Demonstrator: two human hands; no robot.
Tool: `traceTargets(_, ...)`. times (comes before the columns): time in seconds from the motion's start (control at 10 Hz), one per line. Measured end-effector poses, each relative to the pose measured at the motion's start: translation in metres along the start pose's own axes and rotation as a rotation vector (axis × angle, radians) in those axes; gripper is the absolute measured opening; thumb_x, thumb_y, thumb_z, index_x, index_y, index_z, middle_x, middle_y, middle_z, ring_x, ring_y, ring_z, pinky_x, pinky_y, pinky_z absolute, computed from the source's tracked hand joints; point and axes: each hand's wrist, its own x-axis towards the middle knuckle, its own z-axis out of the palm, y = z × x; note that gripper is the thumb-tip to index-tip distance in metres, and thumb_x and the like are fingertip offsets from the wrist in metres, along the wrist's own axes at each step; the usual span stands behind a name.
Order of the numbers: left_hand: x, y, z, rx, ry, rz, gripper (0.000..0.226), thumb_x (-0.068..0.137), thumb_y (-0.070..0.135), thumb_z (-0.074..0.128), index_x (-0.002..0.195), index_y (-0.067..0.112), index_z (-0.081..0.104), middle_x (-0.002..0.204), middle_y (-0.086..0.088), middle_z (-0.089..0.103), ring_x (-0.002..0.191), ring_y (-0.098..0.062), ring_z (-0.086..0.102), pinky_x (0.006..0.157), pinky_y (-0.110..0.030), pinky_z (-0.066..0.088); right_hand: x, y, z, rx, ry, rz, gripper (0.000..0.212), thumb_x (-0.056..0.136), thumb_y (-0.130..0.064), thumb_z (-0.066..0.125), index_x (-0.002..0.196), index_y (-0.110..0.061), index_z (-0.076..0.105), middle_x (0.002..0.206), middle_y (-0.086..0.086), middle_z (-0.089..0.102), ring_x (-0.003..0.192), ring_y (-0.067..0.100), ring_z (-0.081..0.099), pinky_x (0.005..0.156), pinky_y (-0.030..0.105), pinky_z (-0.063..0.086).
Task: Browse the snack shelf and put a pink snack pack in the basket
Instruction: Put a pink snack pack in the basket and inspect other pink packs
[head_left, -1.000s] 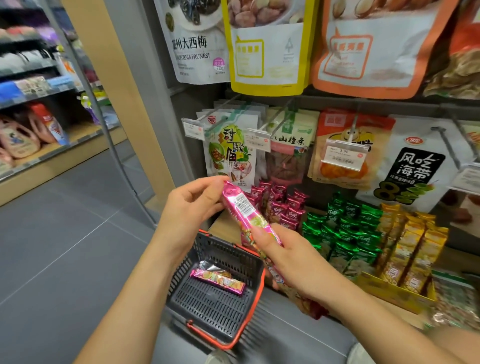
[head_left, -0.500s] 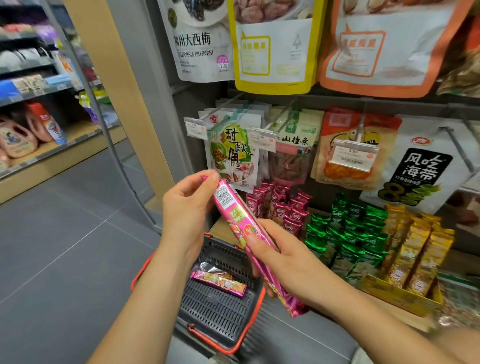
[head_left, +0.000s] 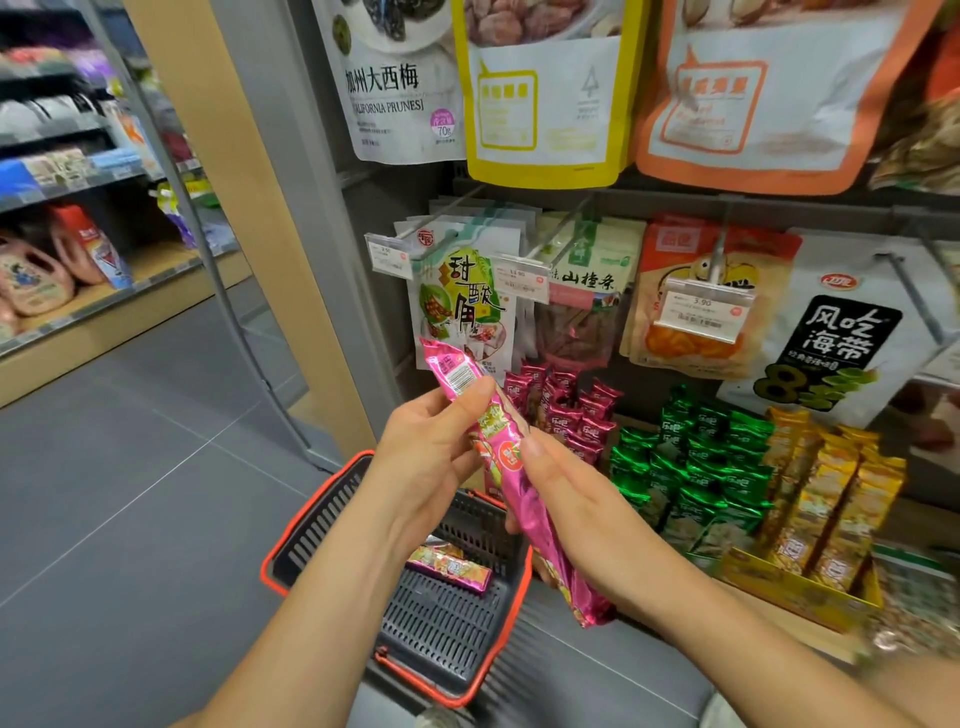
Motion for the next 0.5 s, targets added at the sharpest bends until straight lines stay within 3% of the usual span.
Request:
traceTargets(0.1,-0.002,0.001,0.000,0.053,-0.024,0.028,0.036,0.067,0.030,0.075,0.095,0.006,0.070,0.085,-0.009,0.074,0.072,-0.016,0.070,0.061,-0.024,0.056,-0.003,-0.002,0.000,0.033,-0.026,0.024,0.046,0.098,-0.059,0.031,0.138,-0.042,0.045,0.136,-0.021,0.054,0.113,-0.014,0.049,0.109,0.030,0.040)
traceTargets(0.2,-0.006,0.004,-0.006,0.318,-0.071,0.146,0.038,0.063,0.033,0.084,0.095,0.016,0.074,0.090,-0.007,0.076,0.080,-0.020,0.073,0.069,-0.028,0.059,0.001,-0.012,-0.007,0.079,0.021,0.011,0.042,0.102,-0.043,0.039,0.139,-0.026,0.046,0.136,-0.006,0.056,0.119,0.003,0.054,0.101,0.025,0.043)
traceTargets(0.3,-0.012,-0.004,-0.003,0.640,-0.195,0.206,0.032,0.062,0.029,0.086,0.093,0.029,0.076,0.089,0.001,0.076,0.084,-0.015,0.073,0.072,-0.028,0.059,0.009,-0.024,-0.025,0.092,0.110,-0.035,0.033,0.096,-0.024,0.059,0.128,-0.015,0.057,0.119,0.000,0.065,0.104,0.007,0.062,0.089,0.020,0.049)
traceTargets(0.4,-0.012,-0.018,0.005,0.672,-0.188,0.178,0.031,0.059,0.021,0.078,0.088,0.033,0.075,0.082,0.005,0.076,0.074,-0.005,0.070,0.062,-0.021,0.053,0.008,-0.018,-0.034,0.074,0.144,-0.030,0.032,0.085,-0.017,0.074,0.115,-0.010,0.063,0.099,-0.002,0.067,0.087,0.006,0.063,0.080,0.020,0.051)
traceTargets(0.5,-0.007,-0.026,0.008,0.673,-0.186,0.165,0.029,0.061,0.029,0.082,0.088,0.031,0.075,0.083,0.006,0.075,0.078,-0.004,0.069,0.066,-0.018,0.052,0.008,-0.014,-0.038,0.097,0.190,0.008,0.030,0.083,-0.013,0.075,0.109,-0.008,0.062,0.093,-0.001,0.066,0.083,0.008,0.062,0.078,0.024,0.052)
